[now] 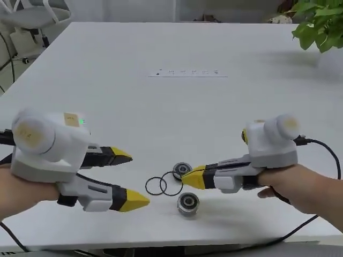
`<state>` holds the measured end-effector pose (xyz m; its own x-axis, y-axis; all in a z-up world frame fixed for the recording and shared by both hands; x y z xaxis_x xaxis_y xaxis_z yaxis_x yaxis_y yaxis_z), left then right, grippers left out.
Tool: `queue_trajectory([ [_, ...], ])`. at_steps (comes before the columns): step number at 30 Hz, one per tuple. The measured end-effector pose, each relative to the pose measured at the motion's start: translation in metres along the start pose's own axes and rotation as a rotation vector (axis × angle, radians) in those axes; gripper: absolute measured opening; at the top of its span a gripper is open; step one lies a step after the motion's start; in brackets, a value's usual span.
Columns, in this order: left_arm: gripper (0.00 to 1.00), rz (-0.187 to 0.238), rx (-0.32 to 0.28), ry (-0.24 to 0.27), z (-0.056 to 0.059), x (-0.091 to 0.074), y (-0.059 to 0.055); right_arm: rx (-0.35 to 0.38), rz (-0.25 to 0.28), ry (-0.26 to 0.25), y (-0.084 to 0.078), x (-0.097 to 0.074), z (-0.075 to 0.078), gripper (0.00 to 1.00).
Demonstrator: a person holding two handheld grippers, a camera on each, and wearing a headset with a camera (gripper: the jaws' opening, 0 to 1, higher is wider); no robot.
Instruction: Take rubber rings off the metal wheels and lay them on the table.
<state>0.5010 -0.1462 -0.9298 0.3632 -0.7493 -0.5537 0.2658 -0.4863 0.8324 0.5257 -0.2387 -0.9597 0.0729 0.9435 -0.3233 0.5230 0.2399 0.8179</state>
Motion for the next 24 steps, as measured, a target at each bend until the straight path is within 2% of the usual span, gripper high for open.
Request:
queue_trajectory([
  [4, 0.65, 0.0, -0.01, 0.012, -0.002, -0.003, -0.002, -0.001, -0.016, -0.004, 0.002, 0.008, 0.002, 0.0],
  [9, 0.69, 0.005, -0.024, 0.031, -0.006, -0.007, -0.004, 0.017, -0.043, -0.034, 0.001, 0.016, 0.01, 0.0],
  [17, 0.71, 0.003, -0.048, 0.053, -0.012, -0.012, -0.011, 0.04, -0.087, -0.086, -0.006, 0.029, 0.019, 0.0],
  [24, 0.71, 0.0, -0.056, 0.06, -0.015, -0.014, -0.014, 0.043, -0.111, -0.11, -0.009, 0.037, 0.024, 0.0],
])
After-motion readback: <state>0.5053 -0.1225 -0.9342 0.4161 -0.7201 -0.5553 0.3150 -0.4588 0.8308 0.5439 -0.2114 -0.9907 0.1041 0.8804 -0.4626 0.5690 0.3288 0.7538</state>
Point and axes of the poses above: the centre of the closed fingertips' face, and the gripper's own axes: x roughly forward along the fingers, z roughly to its right, y roughly out of its top, the point moved 2 cm from there along -x, roughly backward along the fingers, and after that the axes turned 2 degrees about z, right-handed, at the moved point
